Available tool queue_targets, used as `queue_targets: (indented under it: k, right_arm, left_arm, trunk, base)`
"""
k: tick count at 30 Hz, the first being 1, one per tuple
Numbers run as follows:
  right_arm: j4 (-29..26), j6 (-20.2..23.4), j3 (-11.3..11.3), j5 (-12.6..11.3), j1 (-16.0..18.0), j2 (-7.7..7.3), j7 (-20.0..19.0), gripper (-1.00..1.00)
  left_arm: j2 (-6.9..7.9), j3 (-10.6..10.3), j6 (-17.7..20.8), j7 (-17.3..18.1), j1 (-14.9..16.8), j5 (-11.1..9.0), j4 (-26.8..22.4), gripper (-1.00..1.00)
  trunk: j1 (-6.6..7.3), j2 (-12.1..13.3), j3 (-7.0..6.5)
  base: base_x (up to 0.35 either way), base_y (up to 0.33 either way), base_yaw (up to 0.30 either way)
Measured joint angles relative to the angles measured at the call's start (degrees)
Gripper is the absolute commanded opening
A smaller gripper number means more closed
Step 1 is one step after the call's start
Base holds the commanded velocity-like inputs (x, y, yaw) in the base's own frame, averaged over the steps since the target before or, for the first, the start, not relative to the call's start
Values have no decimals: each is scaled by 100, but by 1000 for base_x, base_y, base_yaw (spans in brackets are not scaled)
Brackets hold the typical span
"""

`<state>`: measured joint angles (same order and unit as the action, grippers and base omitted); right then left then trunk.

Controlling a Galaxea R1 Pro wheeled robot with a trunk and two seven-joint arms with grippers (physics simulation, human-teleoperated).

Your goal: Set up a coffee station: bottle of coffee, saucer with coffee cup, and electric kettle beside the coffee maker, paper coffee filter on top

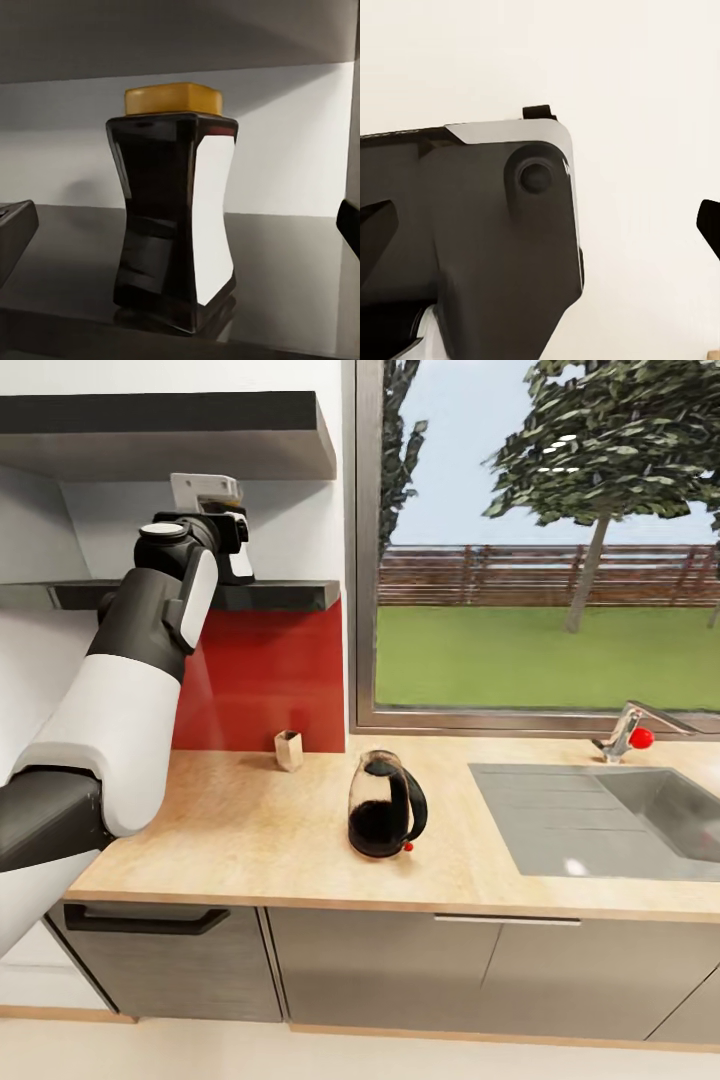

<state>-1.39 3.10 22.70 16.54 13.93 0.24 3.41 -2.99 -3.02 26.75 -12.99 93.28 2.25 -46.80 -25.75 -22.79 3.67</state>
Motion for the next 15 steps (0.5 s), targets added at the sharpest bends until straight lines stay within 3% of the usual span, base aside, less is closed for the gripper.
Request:
queue_targets:
  k: [5,15]
  right_arm:
    - [0,0,0,0,-13,0,5,100]
    - [0,0,0,0,-22,0,6,100]
  left_arm:
    - [6,6,11,0,0,6,0,100]
    - [7,3,-2,0,-8,6,3,100]
  trunk:
    - [0,-1,0]
    - [1,0,0]
  base:
    - [27,1,0]
    - [185,67,0]
